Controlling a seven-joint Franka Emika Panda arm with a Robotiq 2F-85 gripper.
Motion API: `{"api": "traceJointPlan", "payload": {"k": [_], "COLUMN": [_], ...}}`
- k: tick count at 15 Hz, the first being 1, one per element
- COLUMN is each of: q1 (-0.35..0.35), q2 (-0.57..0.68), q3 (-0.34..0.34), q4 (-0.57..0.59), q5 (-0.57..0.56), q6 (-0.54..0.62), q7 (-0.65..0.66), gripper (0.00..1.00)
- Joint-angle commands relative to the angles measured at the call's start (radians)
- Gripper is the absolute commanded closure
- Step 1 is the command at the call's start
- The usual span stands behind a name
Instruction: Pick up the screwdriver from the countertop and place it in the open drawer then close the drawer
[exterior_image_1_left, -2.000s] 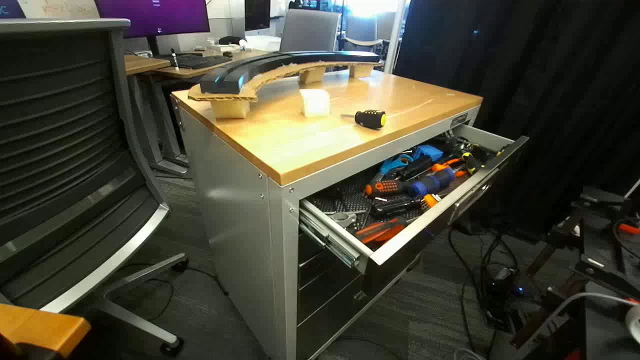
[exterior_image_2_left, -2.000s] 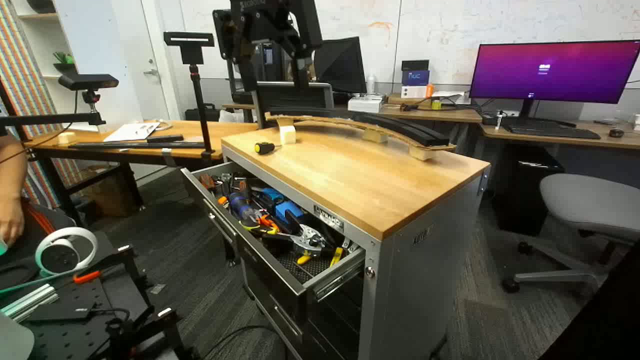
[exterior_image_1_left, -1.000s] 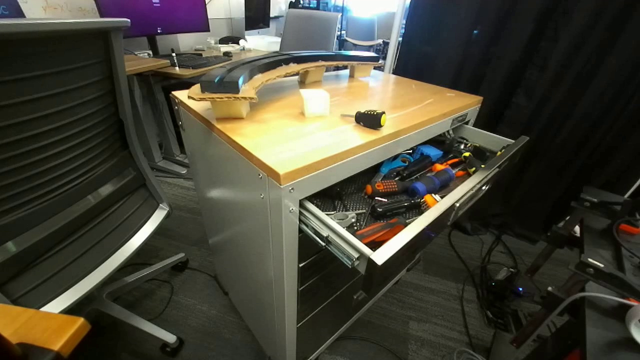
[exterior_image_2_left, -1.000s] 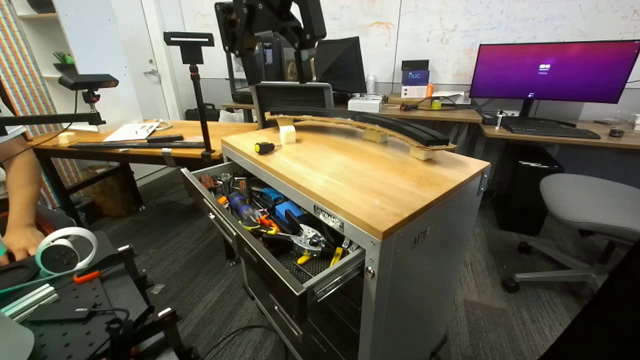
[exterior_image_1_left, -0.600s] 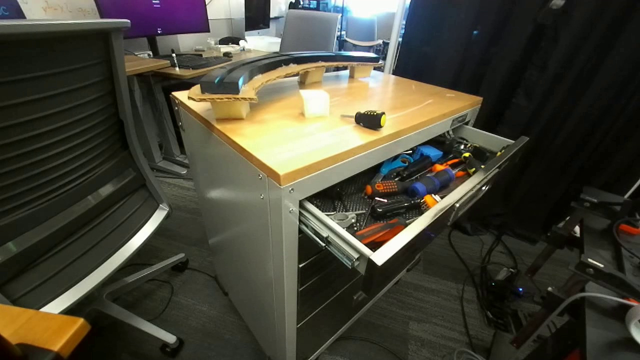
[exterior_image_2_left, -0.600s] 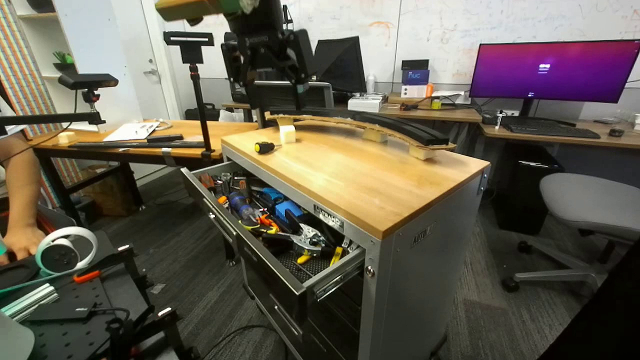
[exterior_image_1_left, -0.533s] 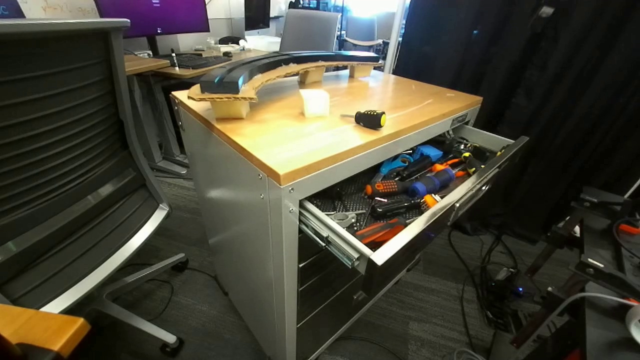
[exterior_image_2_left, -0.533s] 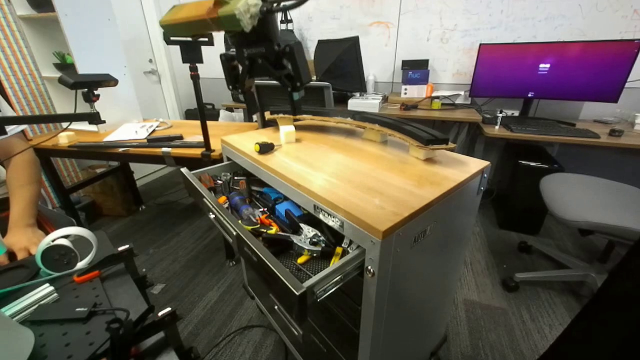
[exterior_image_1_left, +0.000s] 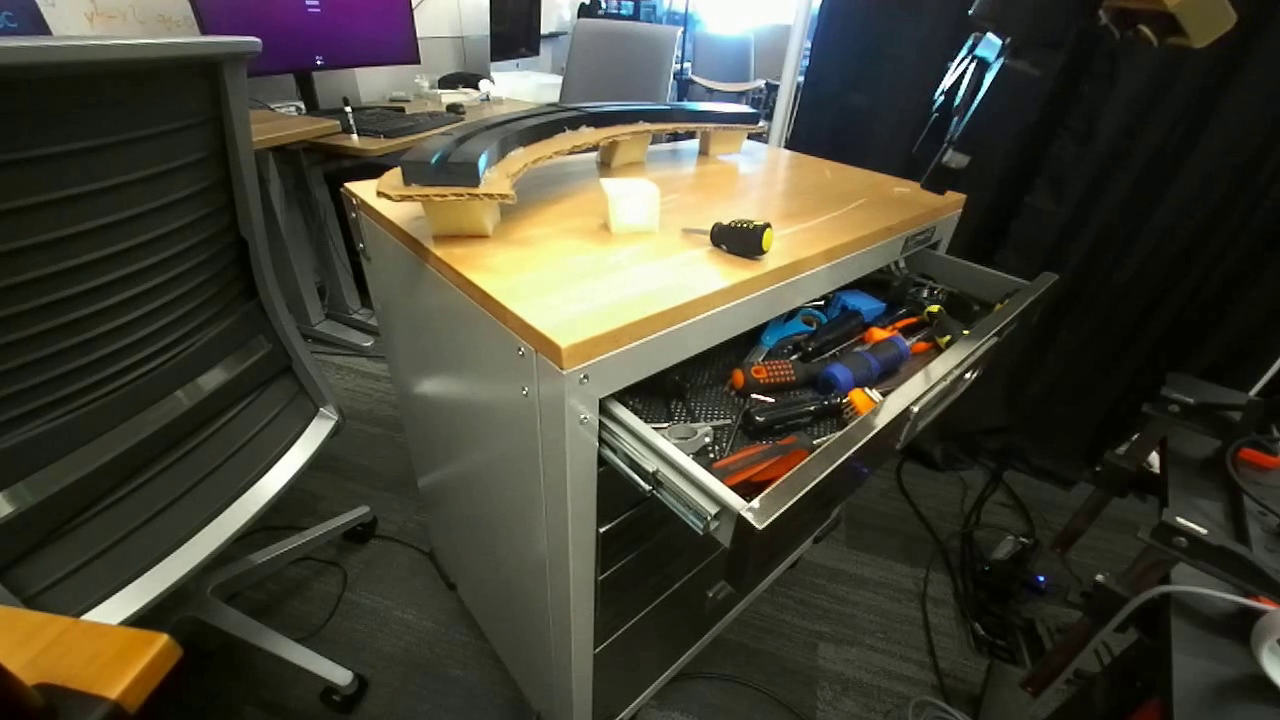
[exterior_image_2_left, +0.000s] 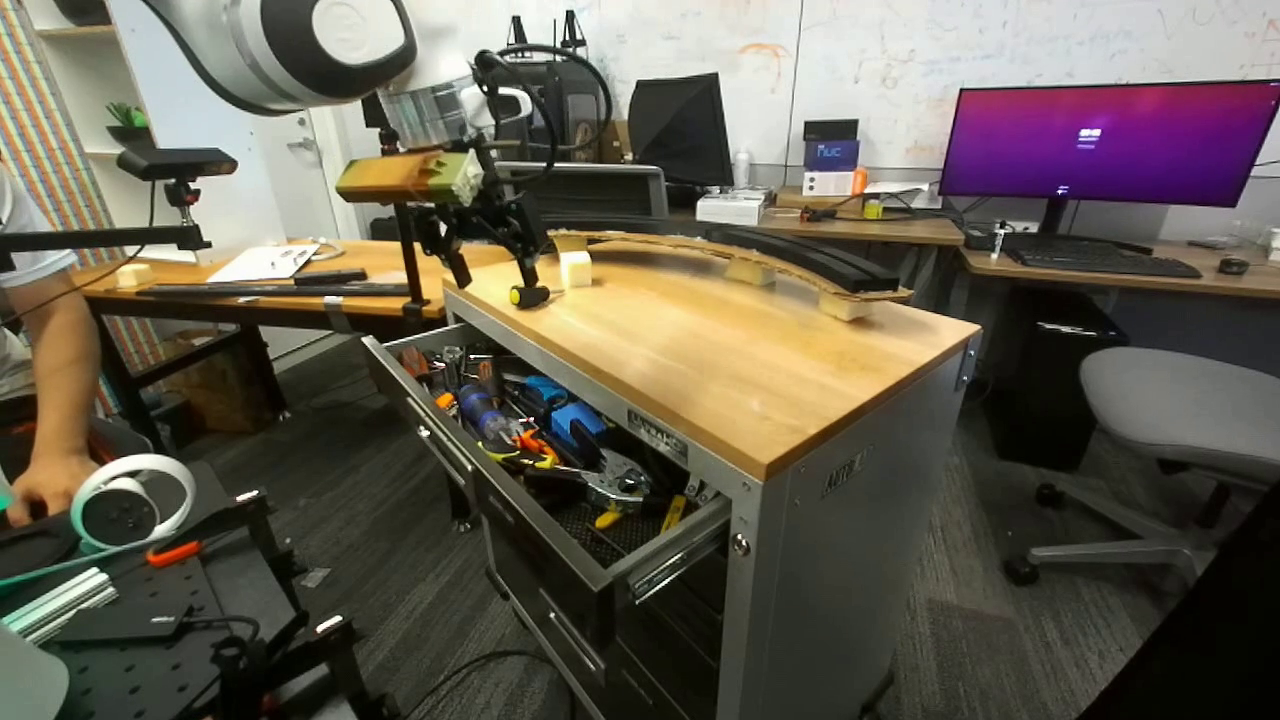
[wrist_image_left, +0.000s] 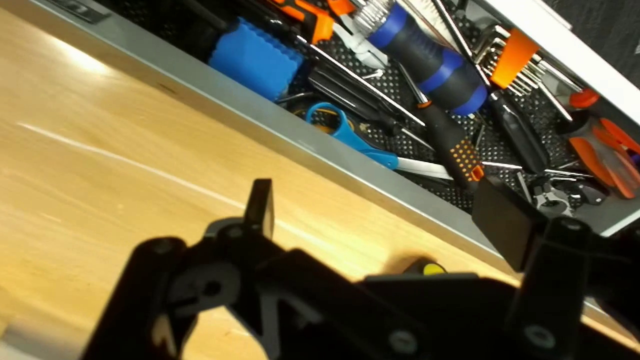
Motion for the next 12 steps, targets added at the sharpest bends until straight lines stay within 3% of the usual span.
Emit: {"api": "traceJointPlan", "payload": {"k": [1,4,7,12], "q1": [0.013,0.007,0.018,0.050], "q2": [0.106,0.167,0.220,0.314], "q3": [0.065,0.112,0.122,0.125], "q4": [0.060,0.087,0.129,0.226], "q5": [-0.006,-0.097,-0.283,-0.397], "q6": [0.073,0.124,0.165,0.148], "q7": [0.096,0.233,0.385,0.460], "gripper": [0.00,0.00,0.00,0.00]}}
